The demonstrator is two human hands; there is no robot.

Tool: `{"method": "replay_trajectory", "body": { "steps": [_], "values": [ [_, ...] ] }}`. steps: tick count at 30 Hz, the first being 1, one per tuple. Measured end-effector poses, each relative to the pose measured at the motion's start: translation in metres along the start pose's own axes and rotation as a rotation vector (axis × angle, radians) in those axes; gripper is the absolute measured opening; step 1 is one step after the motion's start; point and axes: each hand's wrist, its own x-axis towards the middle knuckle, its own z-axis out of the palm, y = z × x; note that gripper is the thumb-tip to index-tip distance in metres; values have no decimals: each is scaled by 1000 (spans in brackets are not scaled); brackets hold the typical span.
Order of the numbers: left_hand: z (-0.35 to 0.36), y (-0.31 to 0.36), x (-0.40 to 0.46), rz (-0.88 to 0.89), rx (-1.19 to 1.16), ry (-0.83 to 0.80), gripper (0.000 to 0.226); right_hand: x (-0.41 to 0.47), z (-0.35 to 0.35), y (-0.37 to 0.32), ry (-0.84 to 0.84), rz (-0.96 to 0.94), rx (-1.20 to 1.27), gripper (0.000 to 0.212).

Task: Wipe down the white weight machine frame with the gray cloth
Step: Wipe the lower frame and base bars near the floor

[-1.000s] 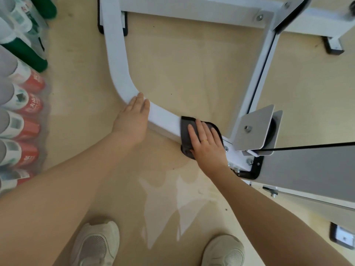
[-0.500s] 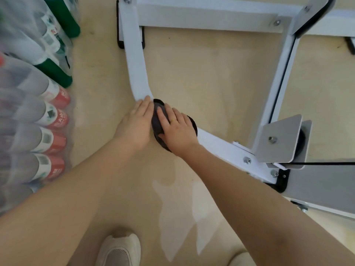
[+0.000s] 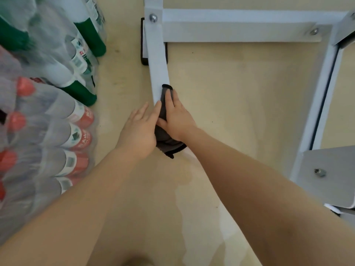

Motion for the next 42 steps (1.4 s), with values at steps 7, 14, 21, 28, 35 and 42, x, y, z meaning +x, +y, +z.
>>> {"method": "replay_trajectory", "body": {
  "steps": [7, 14, 21, 28, 35, 42],
  "values": [
    [-3, 13, 2, -42, 109, -117, 69, -30, -10, 20, -192, 108, 291, 85],
    [-1, 43, -6, -171, 240, -265, 67, -107, -32, 66, -254, 92, 22, 57],
    [4, 96, -29, -31, 301, -418, 61, -186, -67, 122, -261, 208, -201, 34],
    [-20, 150, -33, 149, 400, -454, 59, -192, -84, 106, -21, 266, 38, 27],
    [-45, 178, -20, 202, 421, -410, 56, -203, -132, 97, 222, 161, -86, 51],
    [2, 181, 7, 329, 320, -454, 60, -211, -135, 114, -182, 184, -773, 26]
  ]
}}
